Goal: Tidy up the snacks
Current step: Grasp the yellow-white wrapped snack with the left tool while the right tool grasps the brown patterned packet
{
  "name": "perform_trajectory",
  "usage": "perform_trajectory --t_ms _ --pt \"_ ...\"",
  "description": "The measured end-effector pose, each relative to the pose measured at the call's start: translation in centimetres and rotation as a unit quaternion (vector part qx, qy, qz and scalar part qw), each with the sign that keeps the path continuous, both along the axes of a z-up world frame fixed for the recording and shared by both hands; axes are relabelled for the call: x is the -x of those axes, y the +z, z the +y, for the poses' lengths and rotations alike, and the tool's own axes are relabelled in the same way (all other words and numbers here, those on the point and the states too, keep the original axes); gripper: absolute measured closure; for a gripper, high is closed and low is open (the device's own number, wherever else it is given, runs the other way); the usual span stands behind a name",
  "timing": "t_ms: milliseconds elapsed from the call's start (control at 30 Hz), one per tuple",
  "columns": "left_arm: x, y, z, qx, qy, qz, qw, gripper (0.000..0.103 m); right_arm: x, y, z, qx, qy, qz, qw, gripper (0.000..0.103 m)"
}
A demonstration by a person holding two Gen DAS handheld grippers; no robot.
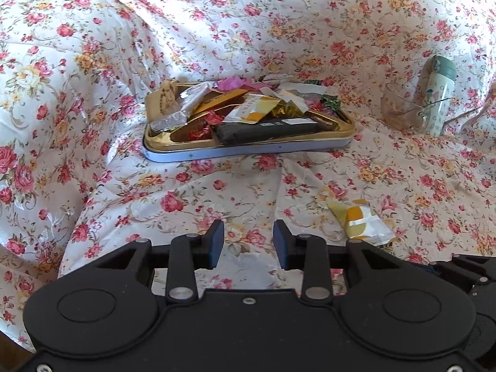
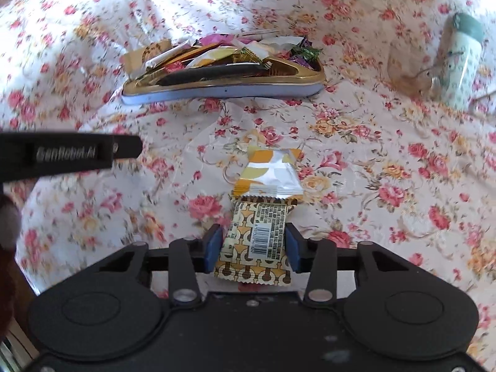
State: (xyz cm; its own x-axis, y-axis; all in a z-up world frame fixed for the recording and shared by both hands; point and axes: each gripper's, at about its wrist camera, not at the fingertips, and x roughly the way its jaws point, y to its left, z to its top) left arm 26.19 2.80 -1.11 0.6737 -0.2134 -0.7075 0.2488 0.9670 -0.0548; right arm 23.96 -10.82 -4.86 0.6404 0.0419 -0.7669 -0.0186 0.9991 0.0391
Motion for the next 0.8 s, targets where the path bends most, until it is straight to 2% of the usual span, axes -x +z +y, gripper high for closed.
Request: perform_trajectory --t_ms 167,600,800 --pt "0.3 0.2 -1.6 -0.008 -0.019 0.002 0.9998 0.059 1.2 0.1 -2.6 0.007 -0.009 -0.002 1.000 0.060" --pt "-0.1 -0.1 -7.5 -0.009 -0.074 0.029 0.9968 0.055 2.1 -0.1 -11.6 -0.005 -0.104 -0.021 0.994 0.060" --pt "-1.1 -1.2 -9.5 -0.011 -0.075 0.050 0.9959 0.055 2.2 -0.6 -12.7 0.009 -0.097 -0.042 0.994 0.060"
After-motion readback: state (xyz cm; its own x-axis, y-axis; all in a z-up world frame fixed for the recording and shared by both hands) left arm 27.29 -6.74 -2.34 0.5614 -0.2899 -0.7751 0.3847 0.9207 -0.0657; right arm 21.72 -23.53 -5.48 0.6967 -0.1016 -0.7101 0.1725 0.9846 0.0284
